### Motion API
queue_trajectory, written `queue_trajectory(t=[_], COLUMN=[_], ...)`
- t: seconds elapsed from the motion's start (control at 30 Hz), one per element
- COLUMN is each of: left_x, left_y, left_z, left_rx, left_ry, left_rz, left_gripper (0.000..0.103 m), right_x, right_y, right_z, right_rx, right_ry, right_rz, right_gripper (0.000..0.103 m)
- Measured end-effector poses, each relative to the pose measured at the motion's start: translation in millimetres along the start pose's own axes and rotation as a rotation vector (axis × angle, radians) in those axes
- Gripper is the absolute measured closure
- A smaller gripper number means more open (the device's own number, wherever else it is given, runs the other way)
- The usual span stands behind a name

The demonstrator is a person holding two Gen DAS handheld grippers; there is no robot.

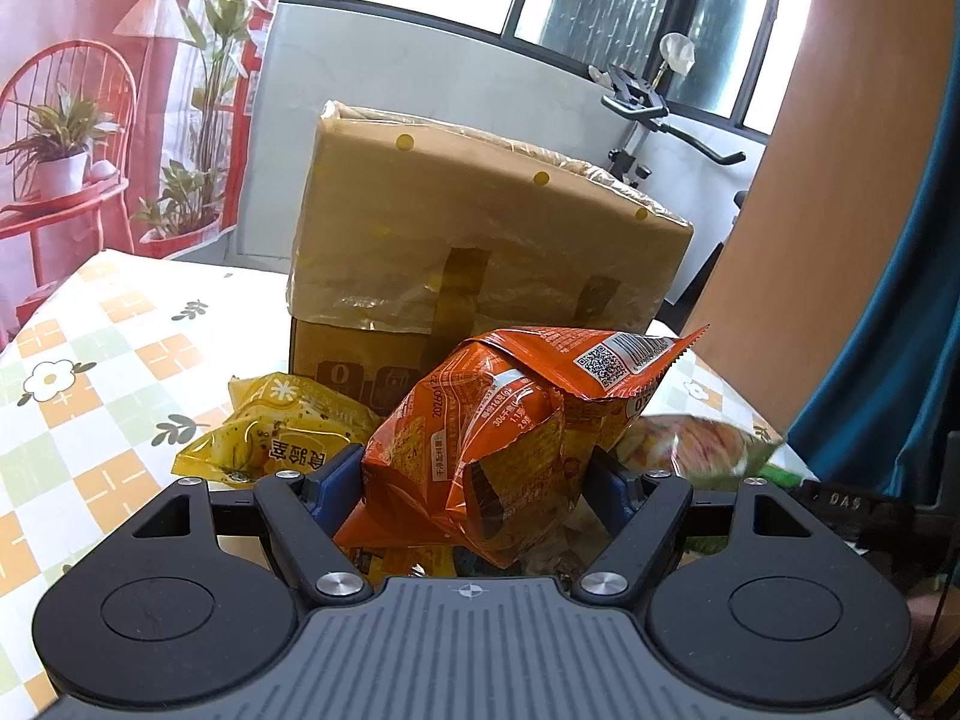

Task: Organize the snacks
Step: 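Lift the green chip bag with right tool while left tool grasps orange bag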

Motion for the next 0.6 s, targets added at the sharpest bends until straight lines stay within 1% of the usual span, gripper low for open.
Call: queue_trajectory(t=[0.03,0.13,0.23,0.43,0.6], left_x=[0,0,-3,-6,-11], left_y=[0,0,1,8,16], left_z=[0,-2,-3,-5,-13], left_rx=[0.002,-0.008,-0.013,-0.009,-0.030], left_ry=[0.005,0.007,0.011,0.019,0.032], left_rz=[-0.002,-0.005,0.001,0.024,0.053], left_gripper=[0.024,0.024,0.024,0.024,0.024], right_x=[-4,-13,-20,-33,-49], right_y=[3,10,15,29,47], right_z=[2,7,11,7,-1], right_rx=[0.002,0.006,0.005,-0.058,-0.147], right_ry=[-0.013,-0.054,-0.069,-0.118,-0.142], right_rz=[0.013,0.046,0.065,0.119,0.196], right_gripper=[0.032,0.034,0.034,0.034,0.035])
Point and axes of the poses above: each gripper's, at about its wrist camera, not at the fingertips, and x roughly the way its jaws point, z to its right, y to its top, the point moved 5 cm from there along x, roughly the way its jaws point, and after that the axes turned 12 degrees about y, right-handed, at the moved point
